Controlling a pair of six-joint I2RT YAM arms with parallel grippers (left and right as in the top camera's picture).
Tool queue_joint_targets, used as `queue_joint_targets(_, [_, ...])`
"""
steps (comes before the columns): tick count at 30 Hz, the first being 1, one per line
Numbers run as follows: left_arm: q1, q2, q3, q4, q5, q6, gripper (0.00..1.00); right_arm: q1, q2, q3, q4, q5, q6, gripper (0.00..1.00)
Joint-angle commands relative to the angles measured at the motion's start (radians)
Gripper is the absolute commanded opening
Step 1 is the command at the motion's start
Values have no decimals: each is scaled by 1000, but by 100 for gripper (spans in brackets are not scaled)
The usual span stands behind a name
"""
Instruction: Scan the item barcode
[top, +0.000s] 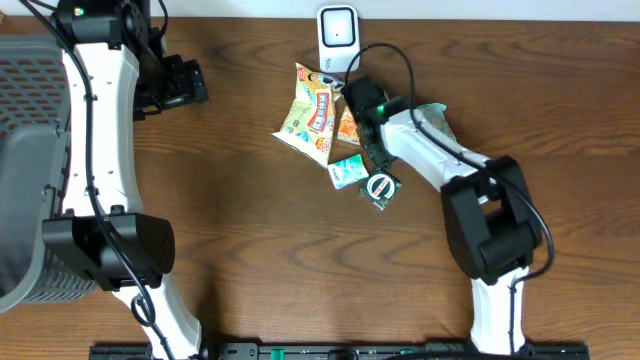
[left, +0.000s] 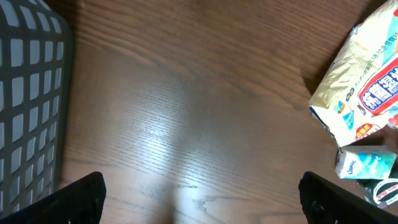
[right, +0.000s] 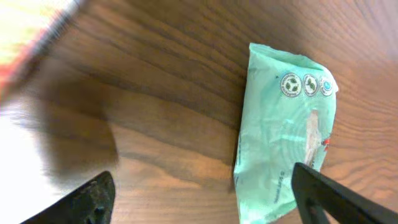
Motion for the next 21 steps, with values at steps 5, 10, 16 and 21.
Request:
queue_joint_targets(5, [4, 6, 4, -3, -9, 6, 98, -211, -128, 90, -28, -356, -21, 88])
queue_joint_targets(10, [4, 6, 4, -3, -9, 6, 98, -389, -82, 80, -18, -648, -69, 81])
queue_joint_targets(16, [4, 6, 4, -3, -9, 6, 98, -443, 4, 65, 26, -751, -69, 73])
queue_joint_targets(21, [4, 6, 4, -3, -9, 6, 98, -435, 82, 64, 44, -737, -69, 64])
